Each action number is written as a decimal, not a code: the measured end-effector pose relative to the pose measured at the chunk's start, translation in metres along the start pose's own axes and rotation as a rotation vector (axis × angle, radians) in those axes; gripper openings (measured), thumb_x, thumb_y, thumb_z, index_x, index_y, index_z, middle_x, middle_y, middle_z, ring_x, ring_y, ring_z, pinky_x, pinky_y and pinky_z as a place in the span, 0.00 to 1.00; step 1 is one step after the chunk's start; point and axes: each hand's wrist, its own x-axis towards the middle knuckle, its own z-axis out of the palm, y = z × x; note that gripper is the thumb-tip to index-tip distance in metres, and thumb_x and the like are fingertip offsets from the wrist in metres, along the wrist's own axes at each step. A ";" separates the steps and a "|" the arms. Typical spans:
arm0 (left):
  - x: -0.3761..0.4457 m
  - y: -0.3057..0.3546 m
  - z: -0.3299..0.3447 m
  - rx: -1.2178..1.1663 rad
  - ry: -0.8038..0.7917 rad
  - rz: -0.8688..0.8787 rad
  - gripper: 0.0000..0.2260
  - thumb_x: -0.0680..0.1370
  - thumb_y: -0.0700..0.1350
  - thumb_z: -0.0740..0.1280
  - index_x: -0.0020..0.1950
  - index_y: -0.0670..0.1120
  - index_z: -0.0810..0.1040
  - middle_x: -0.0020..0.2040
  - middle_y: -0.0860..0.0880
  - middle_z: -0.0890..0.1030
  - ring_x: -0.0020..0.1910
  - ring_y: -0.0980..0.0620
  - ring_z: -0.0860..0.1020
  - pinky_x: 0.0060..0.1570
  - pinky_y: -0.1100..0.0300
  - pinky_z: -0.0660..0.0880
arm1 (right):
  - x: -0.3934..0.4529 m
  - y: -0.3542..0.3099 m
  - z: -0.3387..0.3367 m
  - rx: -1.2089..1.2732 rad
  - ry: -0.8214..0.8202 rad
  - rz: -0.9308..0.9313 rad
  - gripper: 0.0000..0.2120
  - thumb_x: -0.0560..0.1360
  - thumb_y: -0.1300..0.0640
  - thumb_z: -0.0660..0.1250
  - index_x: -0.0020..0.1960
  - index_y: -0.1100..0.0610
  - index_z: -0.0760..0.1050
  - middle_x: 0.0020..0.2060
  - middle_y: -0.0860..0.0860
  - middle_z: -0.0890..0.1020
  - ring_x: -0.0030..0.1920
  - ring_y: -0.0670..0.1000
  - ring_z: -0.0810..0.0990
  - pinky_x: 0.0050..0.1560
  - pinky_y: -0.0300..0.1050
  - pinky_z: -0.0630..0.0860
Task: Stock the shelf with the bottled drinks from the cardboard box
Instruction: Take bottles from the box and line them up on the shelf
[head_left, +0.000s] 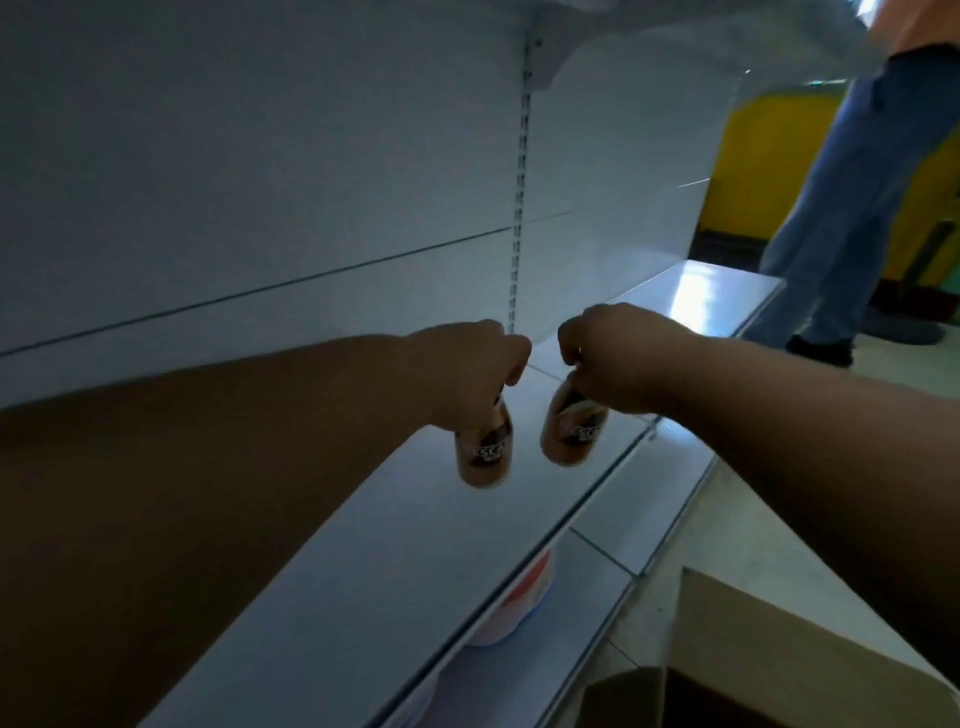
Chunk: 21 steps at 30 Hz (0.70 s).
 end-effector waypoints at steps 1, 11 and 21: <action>0.006 -0.013 -0.001 0.017 0.002 -0.016 0.13 0.74 0.42 0.68 0.57 0.50 0.71 0.50 0.50 0.69 0.45 0.50 0.74 0.44 0.54 0.75 | 0.016 -0.003 0.001 0.041 0.014 -0.006 0.10 0.75 0.57 0.66 0.56 0.56 0.76 0.47 0.51 0.75 0.47 0.52 0.73 0.44 0.44 0.70; 0.054 -0.092 0.023 0.220 -0.049 -0.141 0.14 0.75 0.41 0.66 0.60 0.45 0.70 0.54 0.45 0.73 0.47 0.47 0.74 0.48 0.50 0.77 | 0.135 -0.046 0.058 0.262 0.028 -0.006 0.16 0.73 0.58 0.69 0.60 0.57 0.74 0.53 0.54 0.79 0.52 0.54 0.77 0.51 0.47 0.78; 0.070 -0.114 0.047 0.284 -0.022 -0.188 0.17 0.77 0.44 0.65 0.64 0.45 0.68 0.56 0.45 0.70 0.51 0.47 0.71 0.49 0.54 0.70 | 0.176 -0.074 0.092 0.435 0.189 -0.045 0.19 0.74 0.62 0.67 0.64 0.58 0.69 0.54 0.57 0.75 0.53 0.59 0.78 0.49 0.48 0.76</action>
